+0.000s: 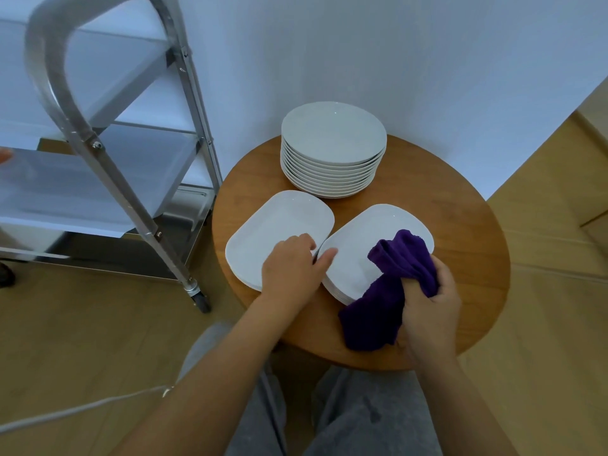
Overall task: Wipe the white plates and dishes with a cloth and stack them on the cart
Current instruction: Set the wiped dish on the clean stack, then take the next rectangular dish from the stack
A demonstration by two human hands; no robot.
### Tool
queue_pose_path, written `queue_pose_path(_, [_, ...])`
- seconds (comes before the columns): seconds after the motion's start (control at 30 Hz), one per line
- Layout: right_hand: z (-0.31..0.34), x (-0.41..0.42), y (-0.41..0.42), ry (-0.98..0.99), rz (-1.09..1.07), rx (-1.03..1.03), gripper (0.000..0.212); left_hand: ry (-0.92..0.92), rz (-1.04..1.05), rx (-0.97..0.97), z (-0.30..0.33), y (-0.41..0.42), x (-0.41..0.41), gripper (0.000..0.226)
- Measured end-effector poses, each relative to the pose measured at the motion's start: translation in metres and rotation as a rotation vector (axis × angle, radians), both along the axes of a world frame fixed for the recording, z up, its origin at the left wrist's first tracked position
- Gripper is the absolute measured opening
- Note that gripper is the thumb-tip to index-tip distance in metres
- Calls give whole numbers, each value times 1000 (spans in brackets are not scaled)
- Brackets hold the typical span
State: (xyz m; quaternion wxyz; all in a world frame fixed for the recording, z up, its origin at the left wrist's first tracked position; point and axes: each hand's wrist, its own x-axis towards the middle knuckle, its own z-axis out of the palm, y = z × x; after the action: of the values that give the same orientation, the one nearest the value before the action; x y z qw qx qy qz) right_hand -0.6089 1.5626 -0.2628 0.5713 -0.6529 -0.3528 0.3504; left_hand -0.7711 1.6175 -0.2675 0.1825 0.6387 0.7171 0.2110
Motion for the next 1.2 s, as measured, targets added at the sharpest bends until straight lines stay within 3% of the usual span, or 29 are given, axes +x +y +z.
queue_pose_path(0.13, [1,4,0,5,1,8,32,120,-39,-281,7,17,18,44])
queue_pose_path(0.43, [5,22,-5,22,-62,26,31,128,-41,-346,13,23,16,36])
queue_pose_path(0.57, [9,35,-7,64,-125,53,33,-66,8,-384,19,27,14,19])
queue_pose_path(0.73, [14,41,-7,112,-171,96,27,-329,63,-328,16,23,19,15])
queue_pose_path(0.9, [17,36,1,99,-171,110,32,-908,376,-338,15,15,41,31])
queue_pose_path(1.0, [23,31,7,71,-159,118,30,-1069,499,-390,21,12,52,45])
queue_pose_path(1.1, [28,15,5,-117,-63,44,44,-1089,517,-410,20,12,57,52])
queue_pose_path(1.2, [29,-11,-6,-328,226,-33,72,-1239,417,-525,30,5,57,49])
